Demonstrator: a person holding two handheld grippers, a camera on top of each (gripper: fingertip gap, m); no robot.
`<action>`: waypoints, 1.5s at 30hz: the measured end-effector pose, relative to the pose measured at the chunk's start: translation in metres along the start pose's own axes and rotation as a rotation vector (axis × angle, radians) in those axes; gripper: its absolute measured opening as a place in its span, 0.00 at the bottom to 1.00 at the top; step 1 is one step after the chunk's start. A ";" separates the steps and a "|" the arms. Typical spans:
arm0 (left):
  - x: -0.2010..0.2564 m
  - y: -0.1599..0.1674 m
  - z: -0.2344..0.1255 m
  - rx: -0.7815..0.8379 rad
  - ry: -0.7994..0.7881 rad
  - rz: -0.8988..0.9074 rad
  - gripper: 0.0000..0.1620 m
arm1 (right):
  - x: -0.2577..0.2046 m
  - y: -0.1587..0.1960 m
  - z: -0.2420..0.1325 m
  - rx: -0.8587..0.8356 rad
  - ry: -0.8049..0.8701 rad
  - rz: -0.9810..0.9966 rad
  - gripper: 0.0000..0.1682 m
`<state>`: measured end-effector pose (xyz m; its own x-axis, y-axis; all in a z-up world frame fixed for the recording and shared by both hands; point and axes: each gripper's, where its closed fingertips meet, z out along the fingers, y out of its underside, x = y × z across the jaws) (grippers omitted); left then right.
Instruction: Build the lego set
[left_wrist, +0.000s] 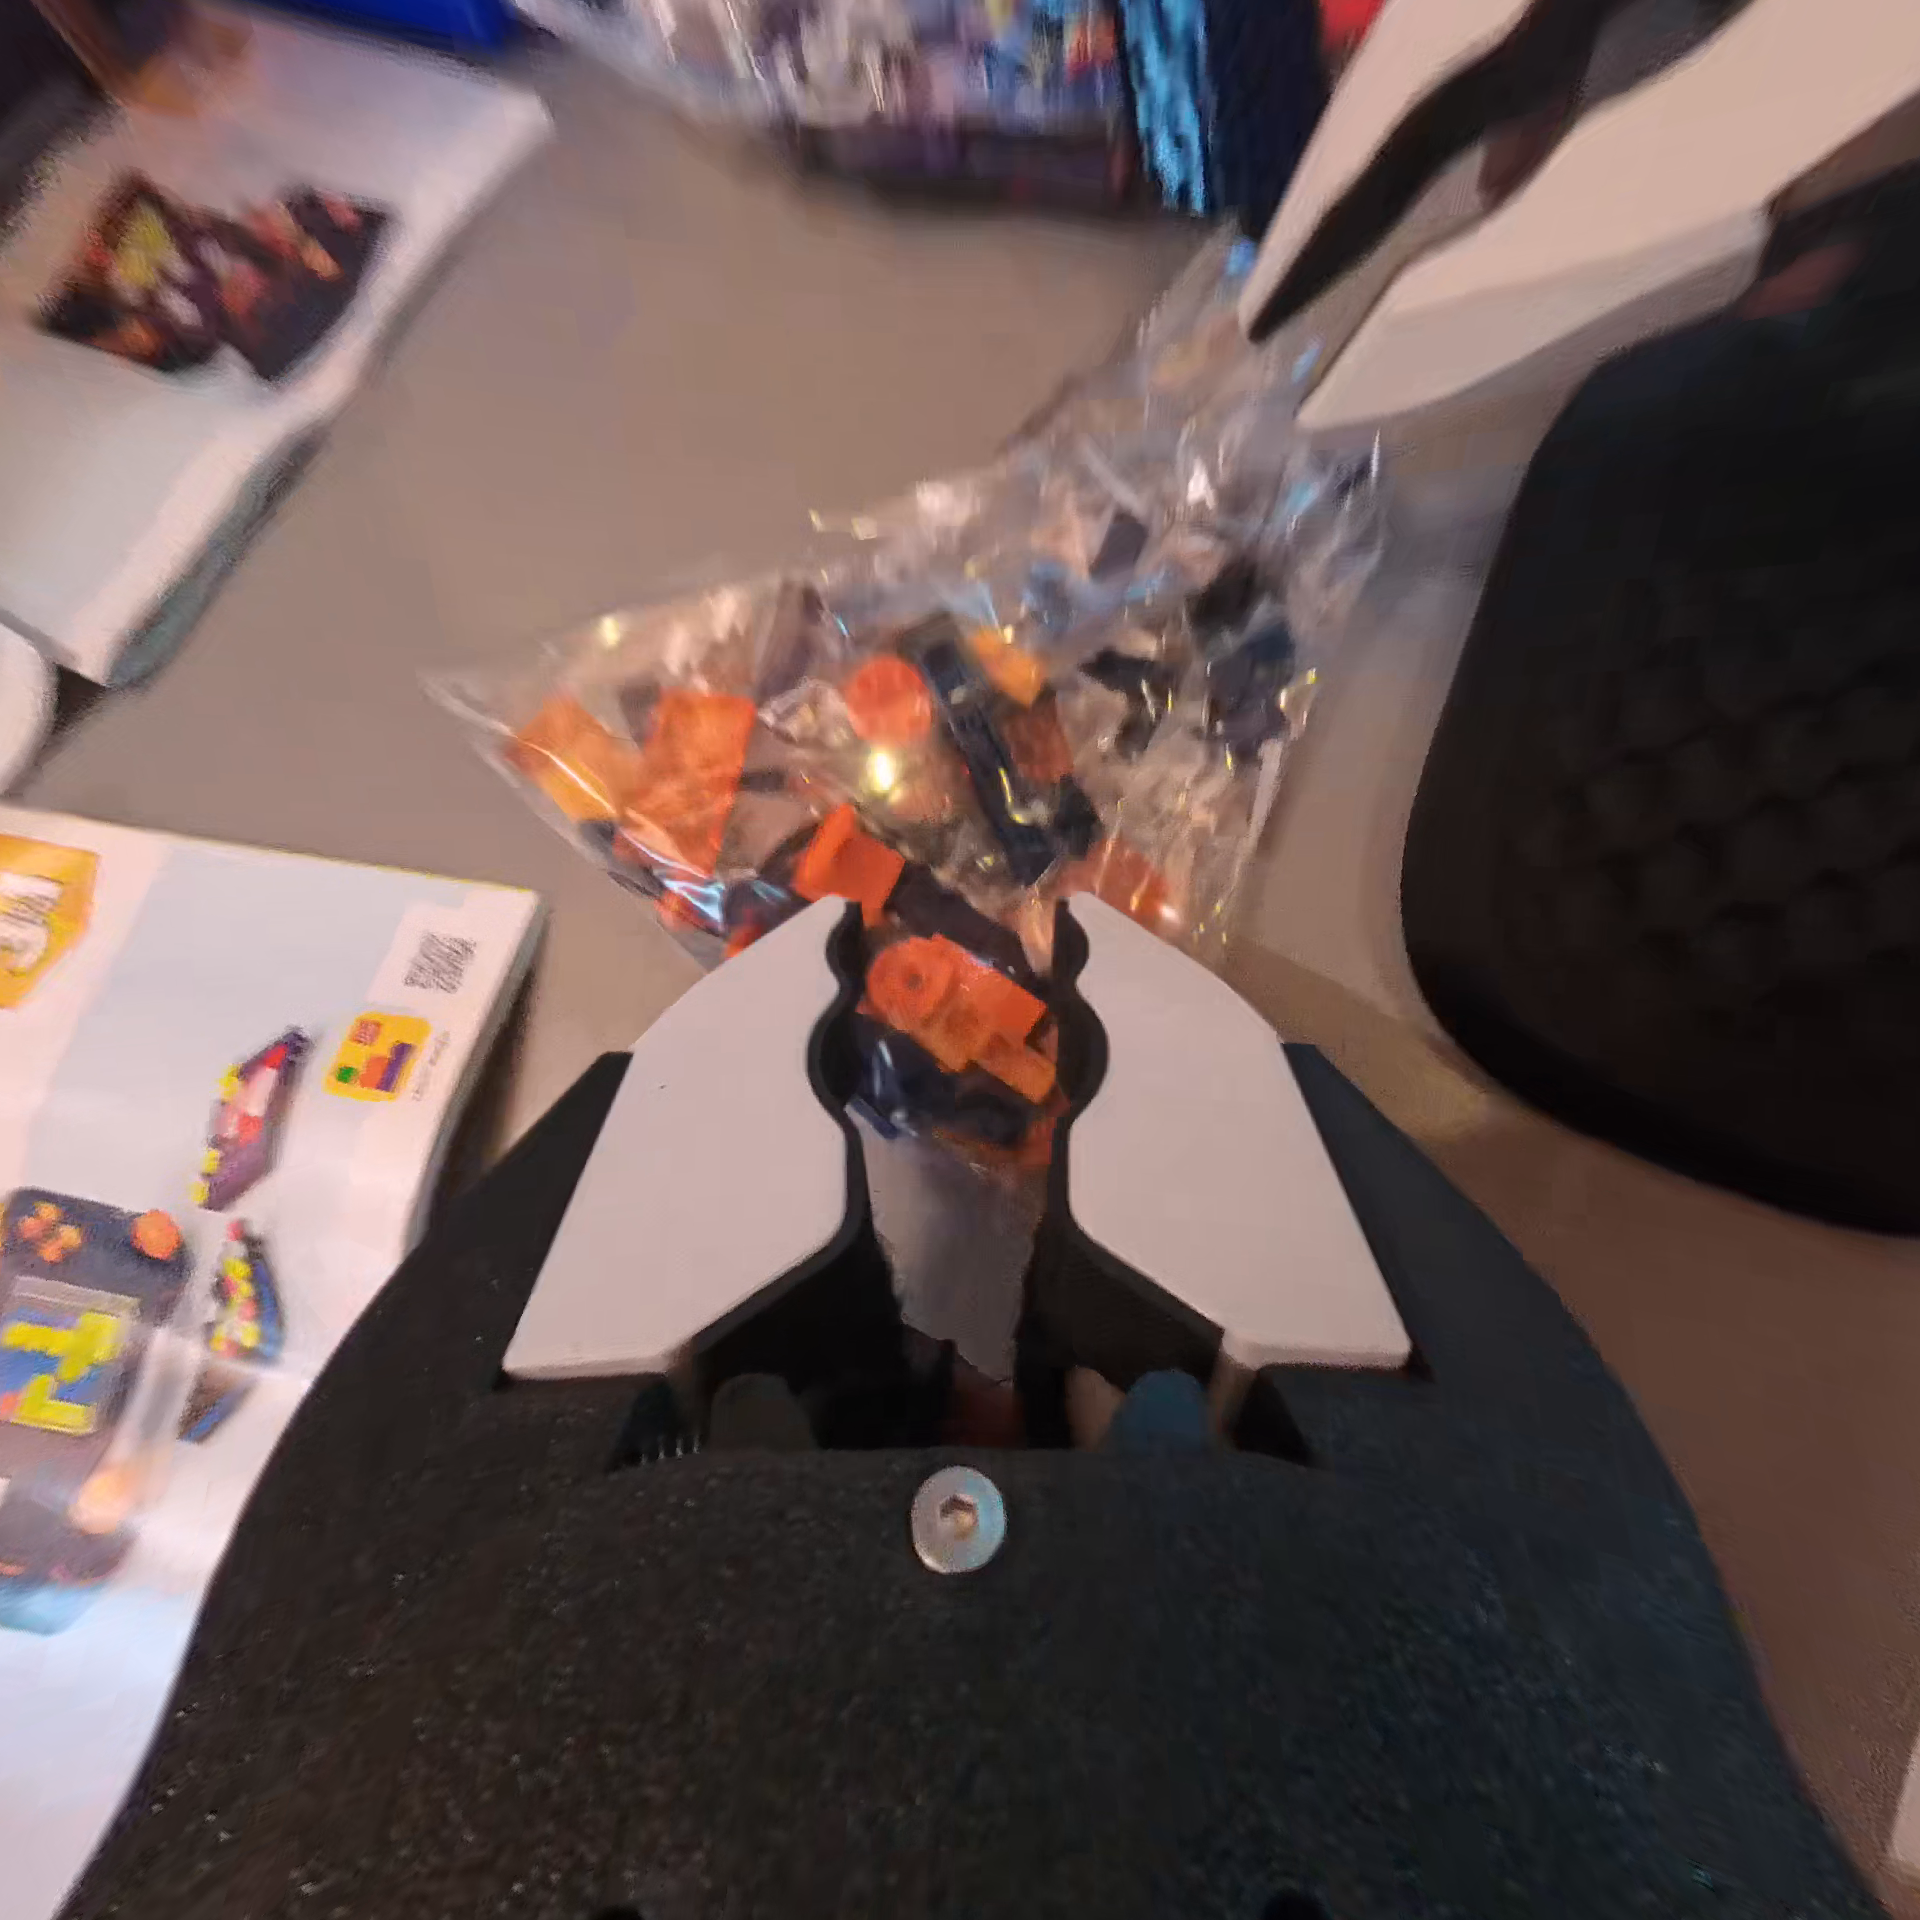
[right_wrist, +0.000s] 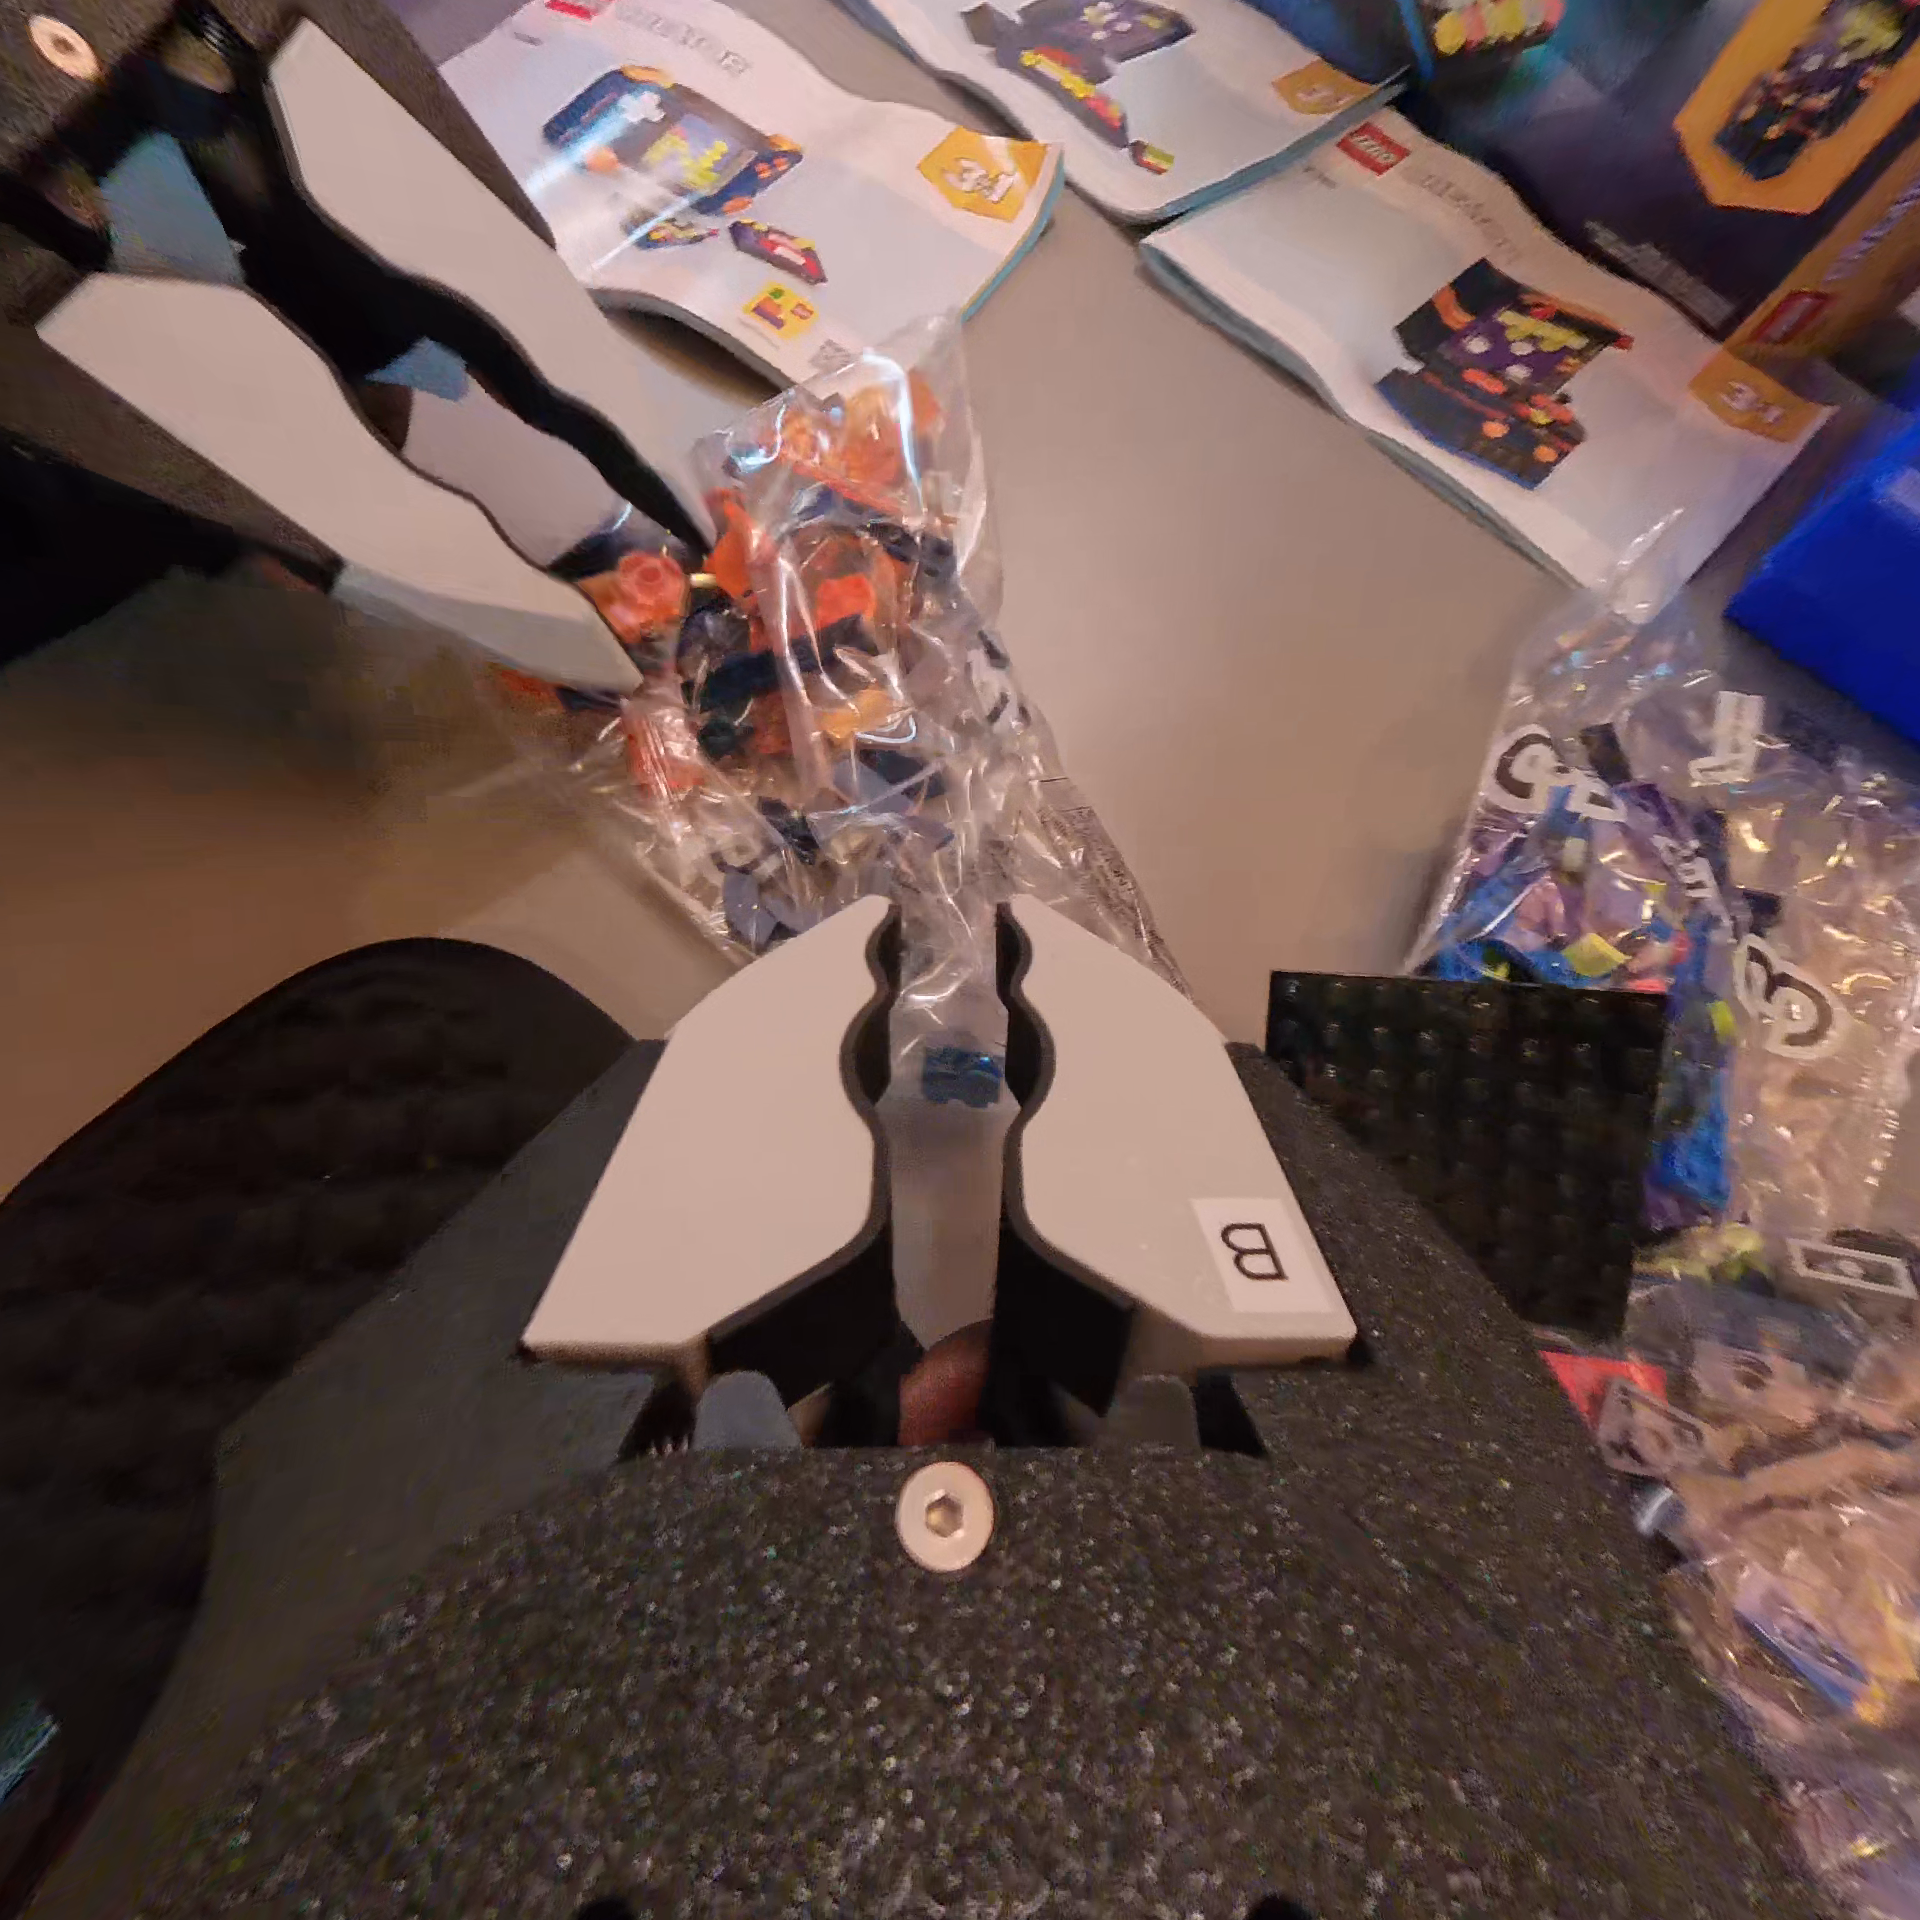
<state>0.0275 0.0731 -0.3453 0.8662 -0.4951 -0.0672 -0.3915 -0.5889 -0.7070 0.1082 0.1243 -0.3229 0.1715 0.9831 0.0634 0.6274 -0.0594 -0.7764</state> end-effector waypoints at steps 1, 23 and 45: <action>0.002 0.006 0.003 -0.033 0.009 -0.006 0.20 | 0.001 0.004 0.004 -0.021 0.007 0.002 0.11; 0.005 0.008 0.005 -0.009 0.046 -0.019 0.21 | 0.017 0.027 0.018 -0.150 -0.019 0.080 0.34; 0.002 0.006 0.006 0.003 0.031 -0.019 0.24 | -0.022 0.014 0.038 -0.176 -0.091 -0.103 0.39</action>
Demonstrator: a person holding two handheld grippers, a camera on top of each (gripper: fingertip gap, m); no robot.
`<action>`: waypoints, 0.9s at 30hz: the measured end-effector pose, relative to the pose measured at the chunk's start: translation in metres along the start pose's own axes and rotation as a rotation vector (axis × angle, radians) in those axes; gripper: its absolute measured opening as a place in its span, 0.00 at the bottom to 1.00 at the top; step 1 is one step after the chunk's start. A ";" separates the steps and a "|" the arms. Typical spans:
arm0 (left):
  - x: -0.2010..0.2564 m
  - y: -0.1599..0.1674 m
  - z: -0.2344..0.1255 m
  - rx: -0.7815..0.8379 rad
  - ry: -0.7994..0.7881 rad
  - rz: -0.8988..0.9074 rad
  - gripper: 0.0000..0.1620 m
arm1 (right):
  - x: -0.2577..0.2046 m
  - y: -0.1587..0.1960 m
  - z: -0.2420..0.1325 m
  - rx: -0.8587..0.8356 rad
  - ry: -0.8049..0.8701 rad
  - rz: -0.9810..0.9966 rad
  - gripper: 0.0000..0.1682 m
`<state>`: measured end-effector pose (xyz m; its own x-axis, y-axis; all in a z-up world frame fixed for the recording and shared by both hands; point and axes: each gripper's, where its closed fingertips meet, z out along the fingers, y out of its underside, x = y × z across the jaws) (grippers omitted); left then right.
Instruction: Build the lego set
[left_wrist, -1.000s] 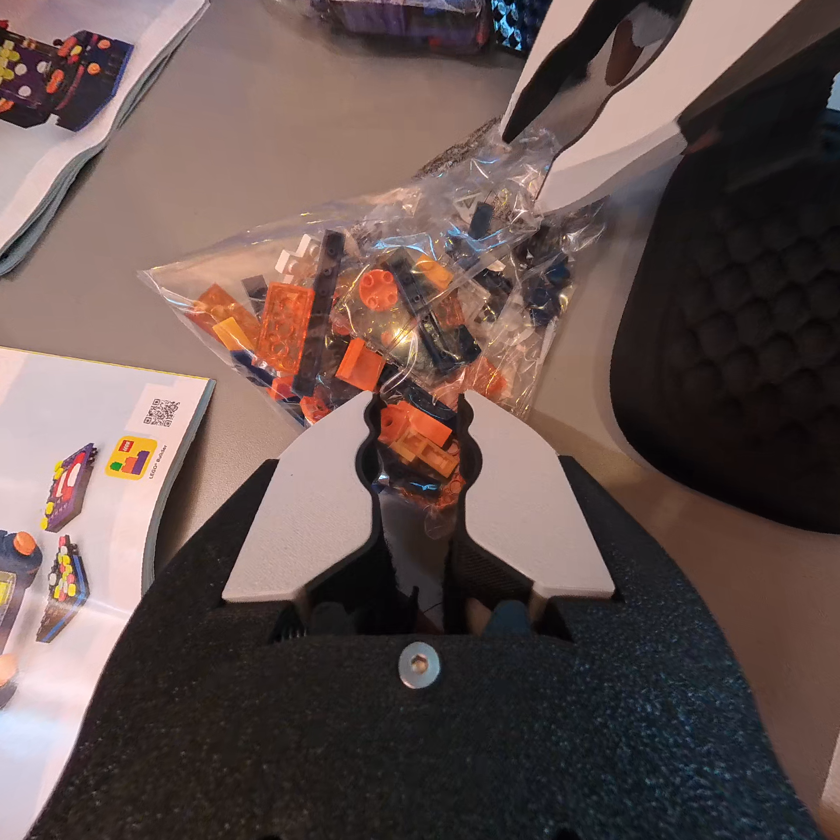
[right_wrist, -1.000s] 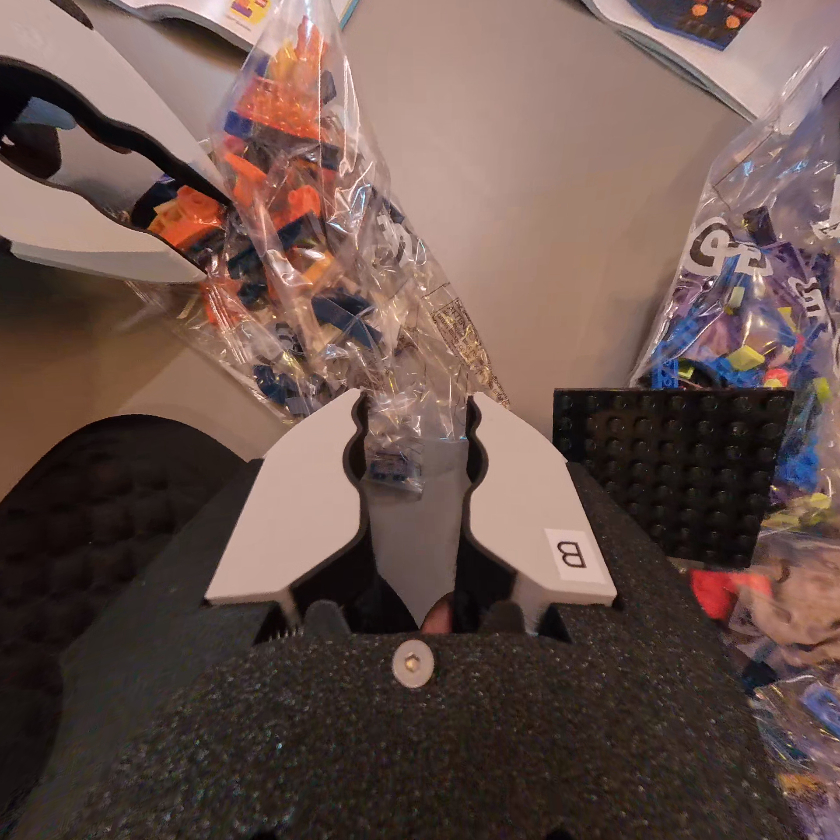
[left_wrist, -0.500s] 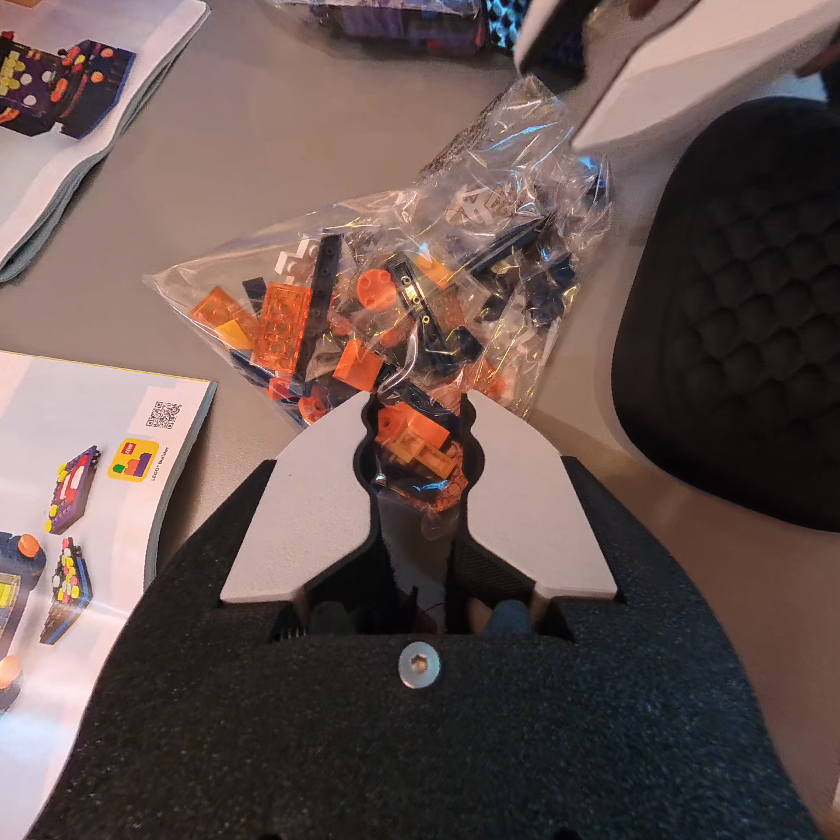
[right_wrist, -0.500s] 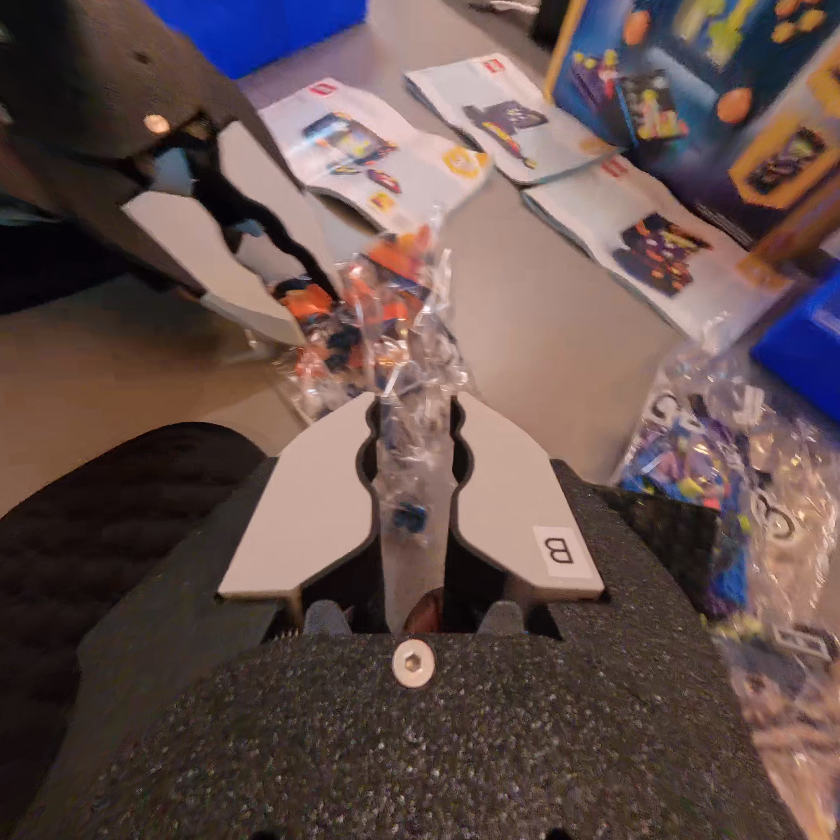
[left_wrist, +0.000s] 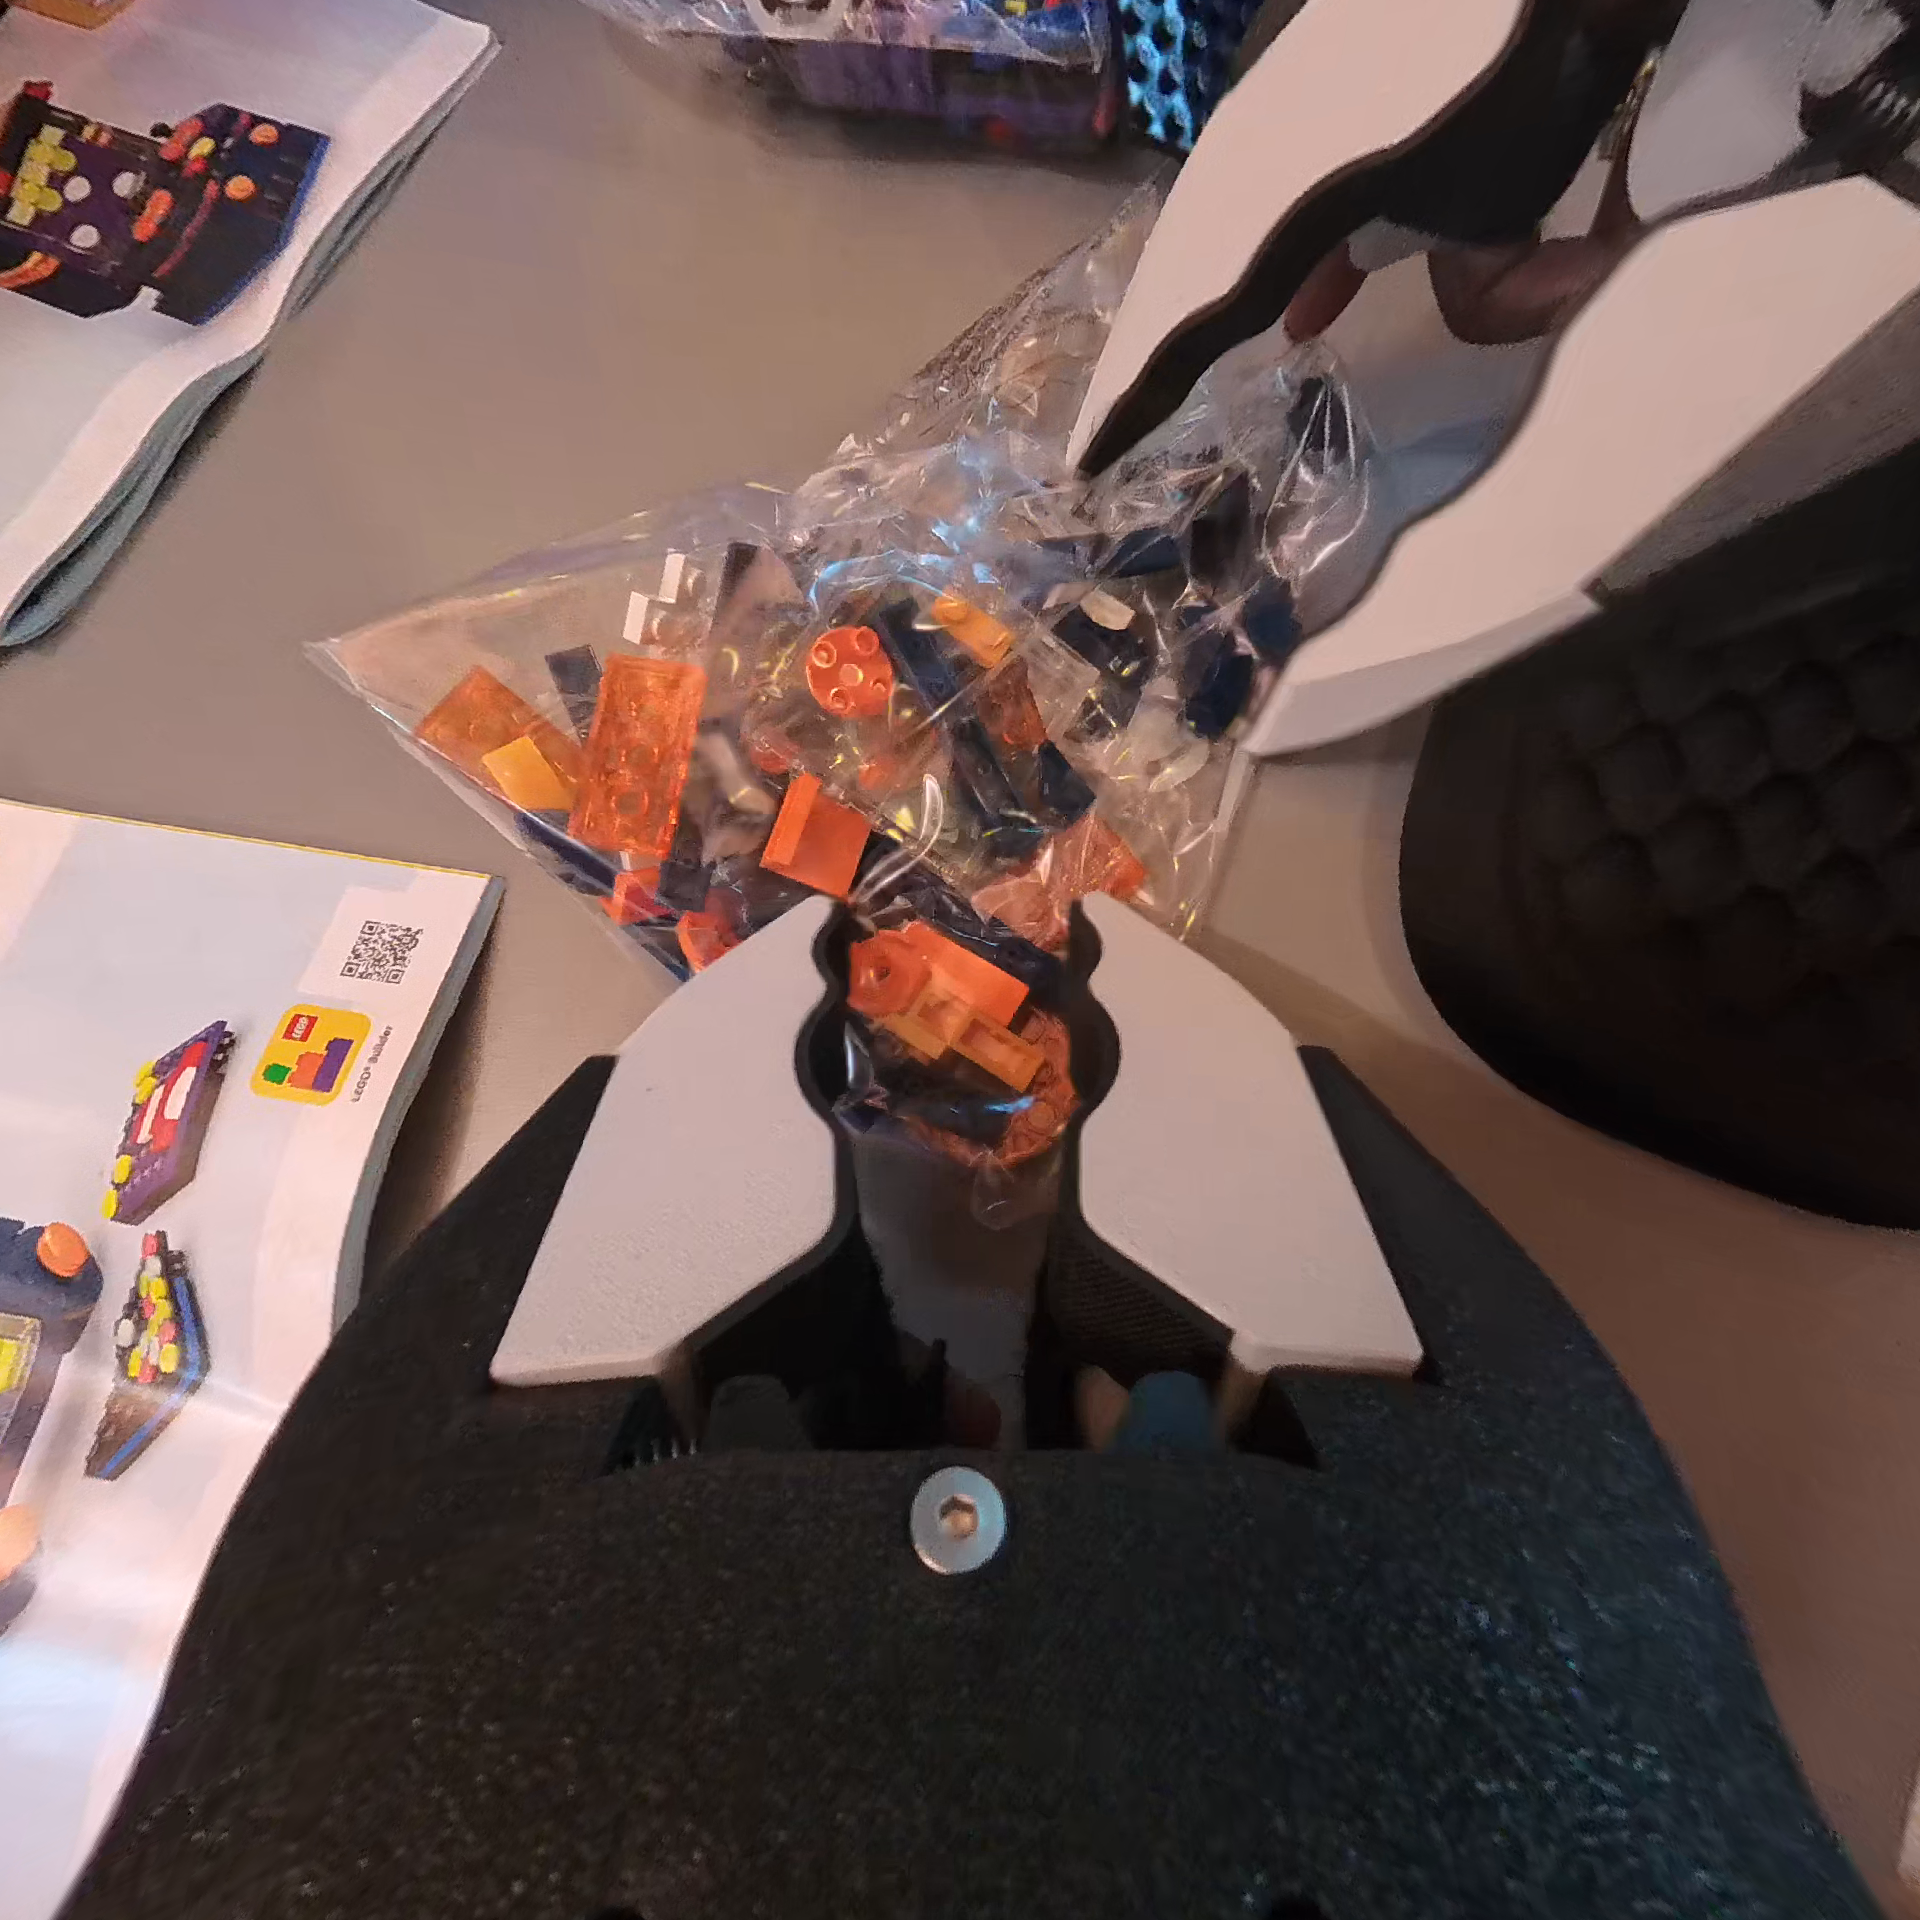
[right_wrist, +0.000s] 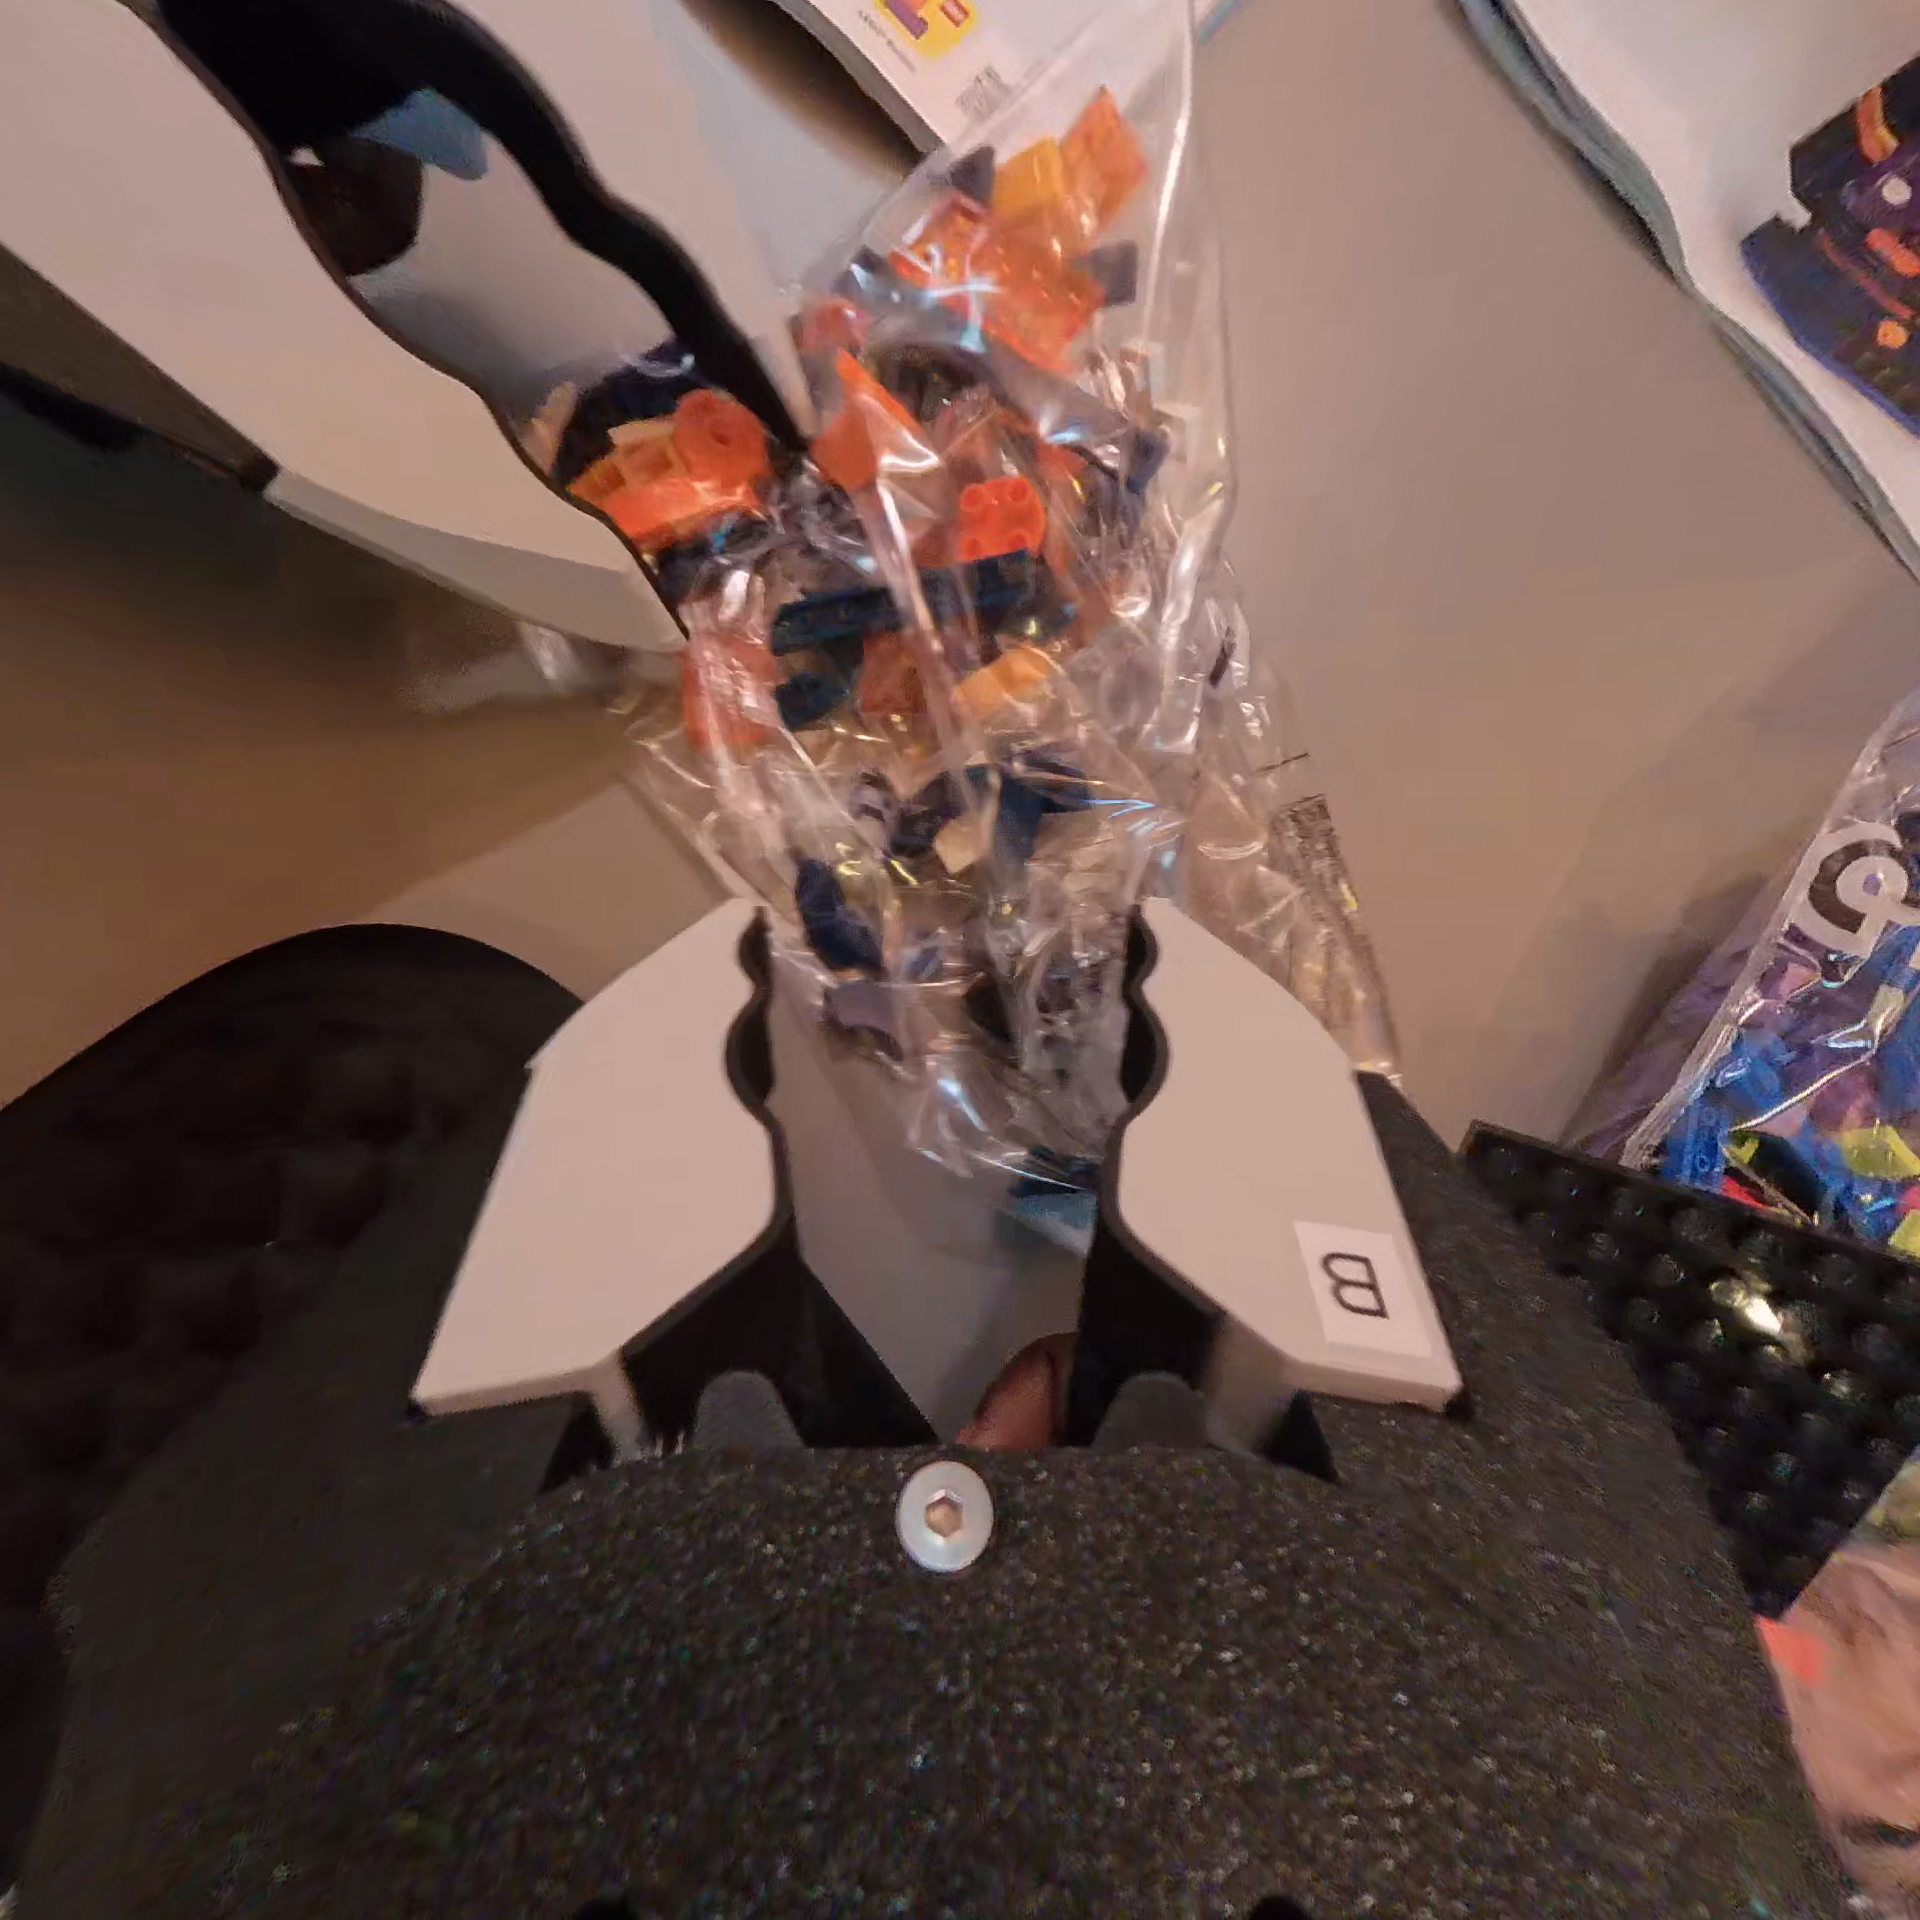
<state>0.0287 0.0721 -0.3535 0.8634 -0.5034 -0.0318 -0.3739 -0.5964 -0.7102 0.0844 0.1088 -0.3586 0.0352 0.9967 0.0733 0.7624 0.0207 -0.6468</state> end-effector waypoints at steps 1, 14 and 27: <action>-0.002 -0.003 -0.003 0.015 -0.004 -0.019 0.34 | -0.001 -0.006 -0.004 0.039 0.000 0.014 0.47; -0.084 -0.009 -0.179 0.403 -0.709 -0.282 0.90 | 0.055 -0.027 -0.117 0.377 0.691 0.419 0.88; -0.024 0.007 -0.237 0.466 -0.788 -0.265 0.90 | 0.024 0.004 -0.210 0.382 0.897 0.416 0.88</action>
<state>-0.0749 -0.0688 -0.1912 0.9442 0.2800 -0.1736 -0.1076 -0.2358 -0.9658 0.2239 0.1164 -0.1999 0.8295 0.5116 0.2241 0.3327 -0.1304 -0.9340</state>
